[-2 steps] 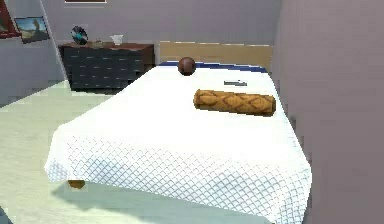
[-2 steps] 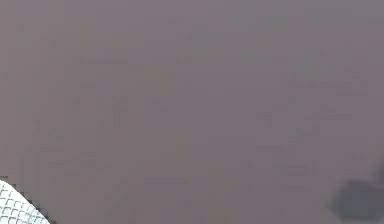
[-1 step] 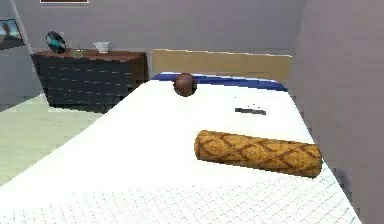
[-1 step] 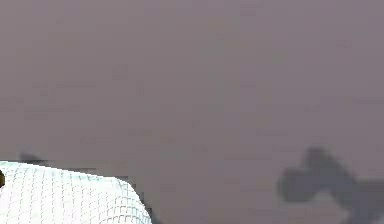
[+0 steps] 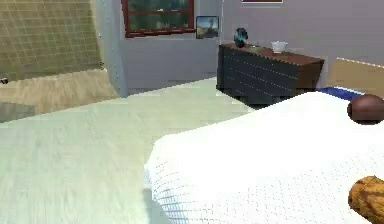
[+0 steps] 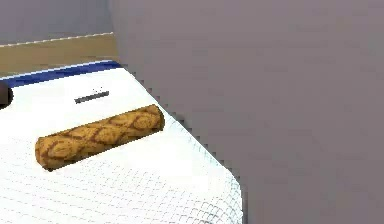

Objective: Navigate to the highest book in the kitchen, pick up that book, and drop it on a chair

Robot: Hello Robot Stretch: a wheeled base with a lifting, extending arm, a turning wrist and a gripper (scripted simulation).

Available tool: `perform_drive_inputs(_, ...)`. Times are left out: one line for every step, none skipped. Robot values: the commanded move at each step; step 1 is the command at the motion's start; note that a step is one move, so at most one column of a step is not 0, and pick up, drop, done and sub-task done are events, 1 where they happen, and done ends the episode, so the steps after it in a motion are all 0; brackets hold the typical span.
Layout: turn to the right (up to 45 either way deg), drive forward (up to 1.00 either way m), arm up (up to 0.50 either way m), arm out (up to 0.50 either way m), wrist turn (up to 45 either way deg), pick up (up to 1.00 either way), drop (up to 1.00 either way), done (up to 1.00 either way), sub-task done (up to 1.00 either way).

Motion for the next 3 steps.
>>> perform_drive_inputs(-27.0, 0.00, 0.00, 0.00, 0.0, 0.00, 0.00, 0.00, 0.00)
perform_drive_inputs(-3.0, 0.00, 0.00, 0.00, 0.0, 0.00, 0.00, 0.00, 0.00)
perform_drive_inputs(0.0, 0.45, 0.00, 0.00, 0.0, 0.00, 0.00, 0.00, 0.00)
